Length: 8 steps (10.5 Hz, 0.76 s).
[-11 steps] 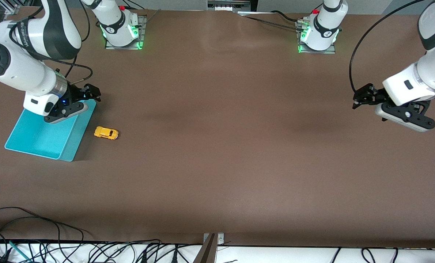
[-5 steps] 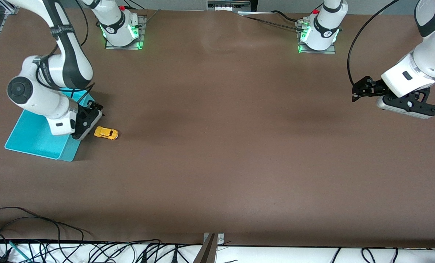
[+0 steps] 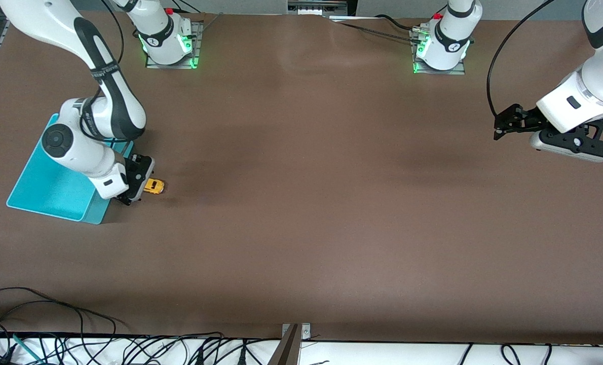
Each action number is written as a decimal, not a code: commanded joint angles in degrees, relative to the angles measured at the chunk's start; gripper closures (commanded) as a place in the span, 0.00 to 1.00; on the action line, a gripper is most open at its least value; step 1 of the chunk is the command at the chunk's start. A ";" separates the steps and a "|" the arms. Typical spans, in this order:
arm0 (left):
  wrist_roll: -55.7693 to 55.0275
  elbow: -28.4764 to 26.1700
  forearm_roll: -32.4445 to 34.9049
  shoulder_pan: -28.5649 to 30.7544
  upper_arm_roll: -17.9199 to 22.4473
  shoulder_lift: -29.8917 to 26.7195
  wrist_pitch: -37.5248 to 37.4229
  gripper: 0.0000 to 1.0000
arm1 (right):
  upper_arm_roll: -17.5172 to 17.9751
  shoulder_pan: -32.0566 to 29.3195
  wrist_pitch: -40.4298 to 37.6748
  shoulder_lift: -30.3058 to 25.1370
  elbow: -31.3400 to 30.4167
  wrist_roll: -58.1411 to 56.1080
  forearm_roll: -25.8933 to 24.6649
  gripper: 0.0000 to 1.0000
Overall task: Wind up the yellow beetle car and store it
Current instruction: 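Close the right gripper on the yellow car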
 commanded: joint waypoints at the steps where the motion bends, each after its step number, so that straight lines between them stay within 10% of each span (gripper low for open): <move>1: 0.52 -0.06 0.65 0.69 -1.00 -0.48 -0.03 0.00 | 0.55 -0.82 4.07 -1.08 -4.78 -1.31 -1.58 0.00; 7: 0.35 0.30 0.73 0.25 -1.09 -0.39 -0.03 0.00 | 0.55 -2.67 10.23 -1.35 -9.37 -4.74 -1.67 0.00; 8: 0.26 0.30 0.82 0.07 -1.09 -0.39 -0.03 0.00 | 0.55 -2.67 10.23 -1.35 -9.29 -4.82 -1.67 0.13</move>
